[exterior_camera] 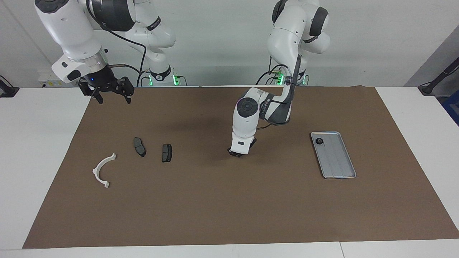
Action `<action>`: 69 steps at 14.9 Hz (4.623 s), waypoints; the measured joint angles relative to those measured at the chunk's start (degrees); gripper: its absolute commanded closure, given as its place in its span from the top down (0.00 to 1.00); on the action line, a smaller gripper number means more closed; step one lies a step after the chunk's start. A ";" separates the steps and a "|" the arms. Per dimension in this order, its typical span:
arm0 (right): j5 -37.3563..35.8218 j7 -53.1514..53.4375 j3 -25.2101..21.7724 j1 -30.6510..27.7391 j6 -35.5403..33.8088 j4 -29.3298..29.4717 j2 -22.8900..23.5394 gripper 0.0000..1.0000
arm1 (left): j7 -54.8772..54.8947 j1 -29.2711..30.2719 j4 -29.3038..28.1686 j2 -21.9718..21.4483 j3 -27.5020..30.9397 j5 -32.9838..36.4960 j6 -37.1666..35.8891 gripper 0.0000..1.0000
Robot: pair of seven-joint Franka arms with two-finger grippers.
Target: Pick bearing gear from pile to tray
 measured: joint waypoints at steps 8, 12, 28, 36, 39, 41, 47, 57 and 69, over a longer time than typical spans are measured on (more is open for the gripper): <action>0.00 0.00 0.00 0.00 -0.16 -0.06 -0.07 1.00 | 22.39 17.07 -4.44 -12.43 0.74 0.11 -11.77 0.05; 0.00 0.00 0.00 0.00 -0.16 -0.06 -0.07 1.00 | 36.20 24.68 -11.50 -16.87 0.79 0.11 -12.86 0.06; 0.00 0.00 0.01 0.10 -0.16 -0.09 -0.07 1.00 | 54.77 37.56 -27.44 -21.17 0.88 0.15 2.43 0.08; 0.00 0.00 0.01 0.29 -0.16 -0.09 -0.07 1.00 | 55.44 38.82 -32.22 -22.63 0.86 0.15 6.61 0.09; 0.00 0.00 0.01 0.29 -0.16 -0.09 -0.07 1.00 | 55.44 38.82 -33.58 -22.68 0.83 0.15 8.84 0.09; 0.00 0.00 0.01 0.29 -0.16 -0.09 -0.07 1.00 | 55.45 38.82 -34.84 -22.68 0.83 0.15 10.28 0.11; 0.00 0.00 0.00 0.29 -0.16 -0.09 -0.07 1.00 | 55.50 38.82 -35.49 -22.79 0.79 0.16 10.87 0.77; 0.00 0.00 -0.01 0.29 -0.16 -0.09 -0.08 1.00 | 54.95 38.27 -20.92 -23.99 0.06 0.16 -1.39 1.00; 0.00 0.00 -0.03 0.29 -0.16 -0.09 -0.08 1.00 | 37.97 27.96 -16.91 -23.76 -0.81 0.15 -3.01 1.00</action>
